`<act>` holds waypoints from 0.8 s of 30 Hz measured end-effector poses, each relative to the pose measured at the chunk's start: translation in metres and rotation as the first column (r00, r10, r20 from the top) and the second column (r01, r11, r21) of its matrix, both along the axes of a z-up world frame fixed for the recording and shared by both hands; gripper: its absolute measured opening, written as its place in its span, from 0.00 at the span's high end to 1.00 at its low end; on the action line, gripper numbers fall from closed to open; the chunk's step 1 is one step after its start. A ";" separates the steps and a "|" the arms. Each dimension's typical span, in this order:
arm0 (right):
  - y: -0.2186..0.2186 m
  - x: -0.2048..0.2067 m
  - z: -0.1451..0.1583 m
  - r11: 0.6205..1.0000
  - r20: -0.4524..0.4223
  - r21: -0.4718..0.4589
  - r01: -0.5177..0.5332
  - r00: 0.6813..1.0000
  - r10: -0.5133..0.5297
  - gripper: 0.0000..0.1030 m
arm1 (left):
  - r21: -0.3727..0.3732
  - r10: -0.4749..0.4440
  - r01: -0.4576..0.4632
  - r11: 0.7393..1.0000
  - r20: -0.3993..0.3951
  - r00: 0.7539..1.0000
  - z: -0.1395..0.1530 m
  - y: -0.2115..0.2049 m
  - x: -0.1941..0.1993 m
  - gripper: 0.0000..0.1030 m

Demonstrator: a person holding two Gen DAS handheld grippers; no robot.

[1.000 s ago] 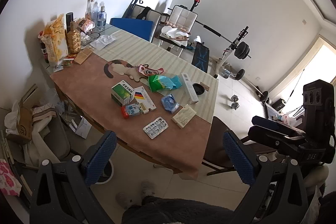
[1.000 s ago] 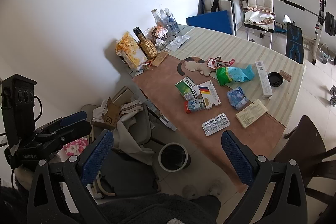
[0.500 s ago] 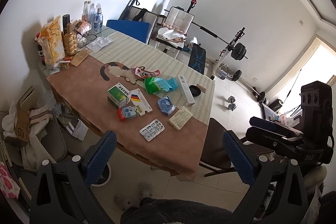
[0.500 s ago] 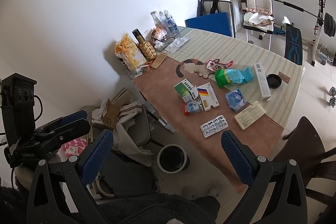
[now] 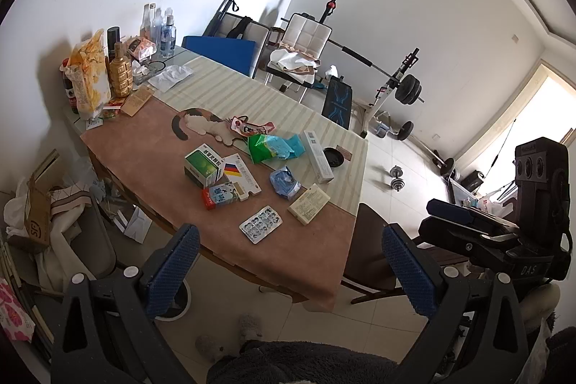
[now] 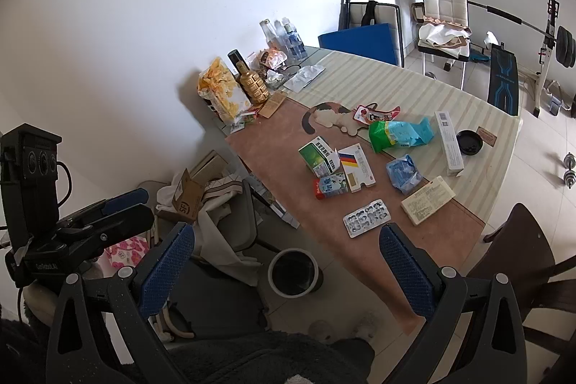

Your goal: Collect trash

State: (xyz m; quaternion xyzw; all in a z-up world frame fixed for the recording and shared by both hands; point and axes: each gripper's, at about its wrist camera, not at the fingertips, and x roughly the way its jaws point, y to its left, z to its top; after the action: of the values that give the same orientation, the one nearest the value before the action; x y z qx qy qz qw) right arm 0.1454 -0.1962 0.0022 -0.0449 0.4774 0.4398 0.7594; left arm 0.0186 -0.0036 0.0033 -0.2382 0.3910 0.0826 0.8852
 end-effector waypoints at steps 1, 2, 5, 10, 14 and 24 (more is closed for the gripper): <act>0.000 0.000 0.001 1.000 0.002 0.001 -0.001 1.000 0.001 0.00 | 0.001 -0.001 0.001 1.000 -0.001 1.000 -0.002 0.002 -0.002 0.00; 0.000 0.000 0.001 1.000 0.003 0.000 -0.002 1.000 0.002 0.00 | 0.002 -0.001 0.001 1.000 -0.001 1.000 -0.001 0.002 -0.001 0.00; 0.001 0.000 0.001 1.000 0.005 0.001 -0.002 1.000 0.002 0.00 | 0.002 -0.002 0.002 1.000 0.000 1.000 -0.001 0.002 -0.001 0.00; 0.001 0.000 0.001 1.000 0.006 0.001 -0.002 1.000 0.002 0.00 | 0.003 -0.003 0.003 1.000 0.003 1.000 0.002 0.003 0.000 0.00; 0.003 0.001 0.004 1.000 0.009 0.003 -0.002 1.000 0.002 0.00 | 0.000 -0.006 0.006 1.000 0.004 1.000 0.003 0.004 0.000 0.00; 0.008 -0.001 0.006 1.000 0.014 0.003 0.000 1.000 0.000 0.00 | -0.004 -0.013 0.013 1.000 0.010 1.000 0.006 0.005 0.002 0.00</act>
State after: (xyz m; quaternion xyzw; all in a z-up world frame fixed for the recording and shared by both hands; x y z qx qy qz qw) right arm 0.1443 -0.1883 0.0086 -0.0466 0.4715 0.4401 0.7628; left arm 0.0205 0.0009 0.0094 -0.2380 0.3884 0.0749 0.8870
